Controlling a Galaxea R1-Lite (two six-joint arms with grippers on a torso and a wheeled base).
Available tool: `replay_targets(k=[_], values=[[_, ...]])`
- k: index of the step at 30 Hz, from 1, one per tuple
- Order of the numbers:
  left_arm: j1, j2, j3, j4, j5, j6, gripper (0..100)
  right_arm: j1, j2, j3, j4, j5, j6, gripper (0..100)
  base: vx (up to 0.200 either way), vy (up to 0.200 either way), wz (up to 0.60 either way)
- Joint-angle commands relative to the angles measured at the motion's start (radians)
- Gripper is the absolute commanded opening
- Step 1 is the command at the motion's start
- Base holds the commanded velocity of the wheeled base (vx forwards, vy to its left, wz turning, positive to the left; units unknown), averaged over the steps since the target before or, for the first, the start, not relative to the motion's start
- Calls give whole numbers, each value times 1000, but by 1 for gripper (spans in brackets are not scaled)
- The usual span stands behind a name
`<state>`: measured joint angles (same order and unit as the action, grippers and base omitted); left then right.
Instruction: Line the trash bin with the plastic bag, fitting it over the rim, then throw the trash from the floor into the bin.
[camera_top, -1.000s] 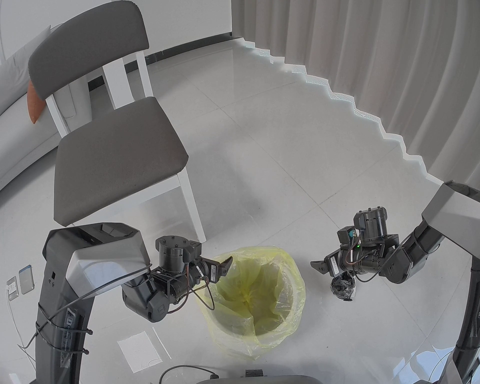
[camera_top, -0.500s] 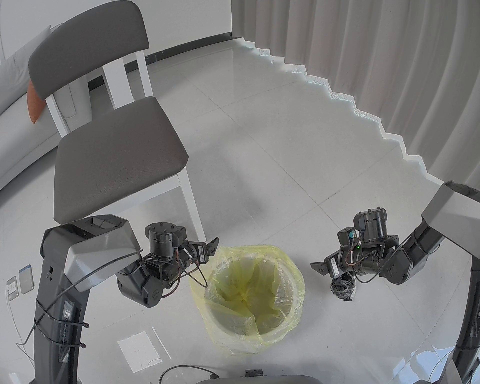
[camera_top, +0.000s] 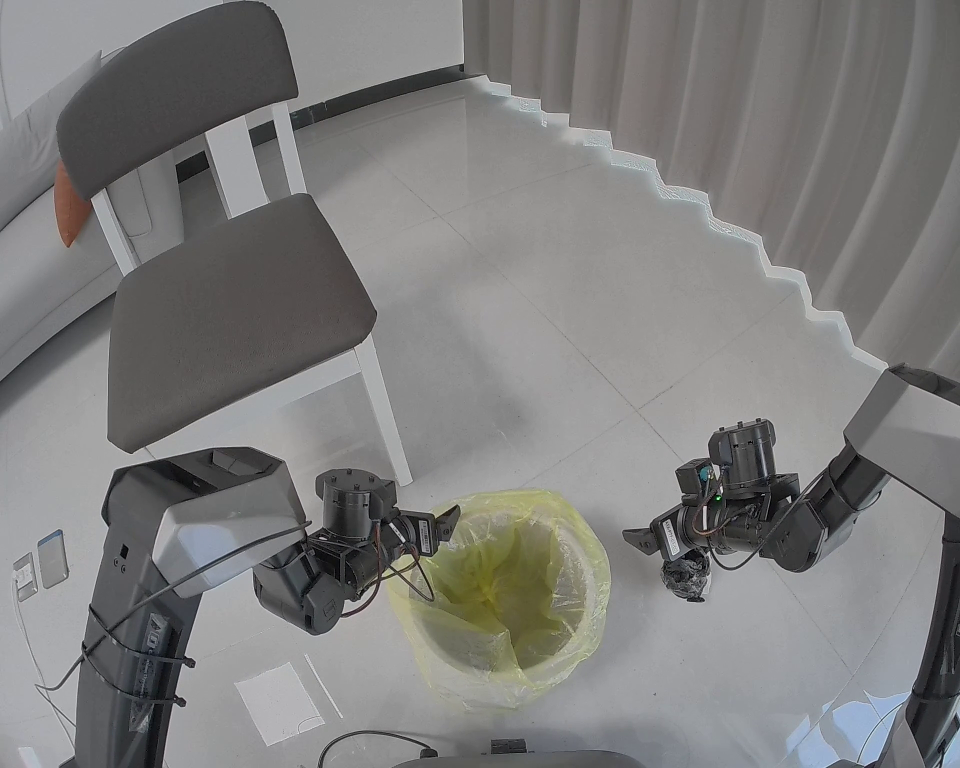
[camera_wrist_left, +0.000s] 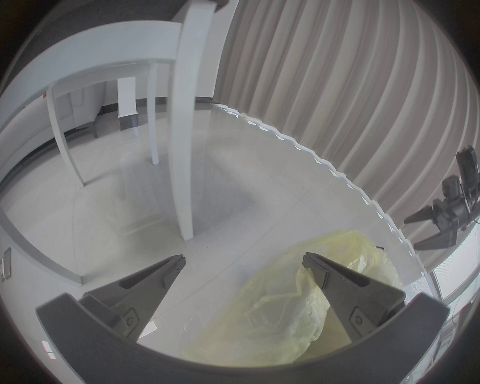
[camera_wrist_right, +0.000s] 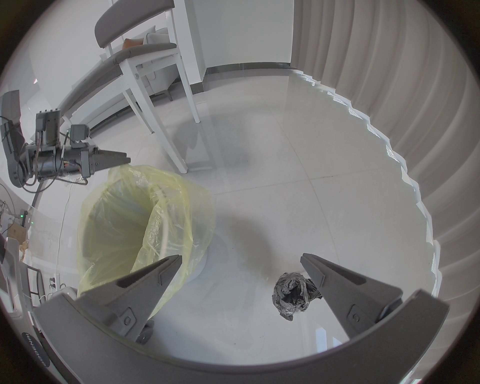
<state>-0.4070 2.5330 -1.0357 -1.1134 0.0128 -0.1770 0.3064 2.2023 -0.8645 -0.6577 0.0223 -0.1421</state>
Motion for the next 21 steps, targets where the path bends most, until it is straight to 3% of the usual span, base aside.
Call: replay_targets(k=[1, 10, 15, 21], values=[[4, 64, -24, 3, 3, 1, 100, 0, 0, 5, -13, 1, 1, 100, 0, 0, 0], [33, 70, -69, 44, -2, -4, 100, 0, 8, 7, -22, 2, -1, 100, 0, 0, 0], [53, 15, -55, 44, -5, -58, 100, 3, -1, 7, -22, 2, -1, 100, 0, 0, 0], [105, -108, 36, 27, -20, -76, 100, 77, -56, 15, -20, 2, 1, 100, 0, 0, 0]])
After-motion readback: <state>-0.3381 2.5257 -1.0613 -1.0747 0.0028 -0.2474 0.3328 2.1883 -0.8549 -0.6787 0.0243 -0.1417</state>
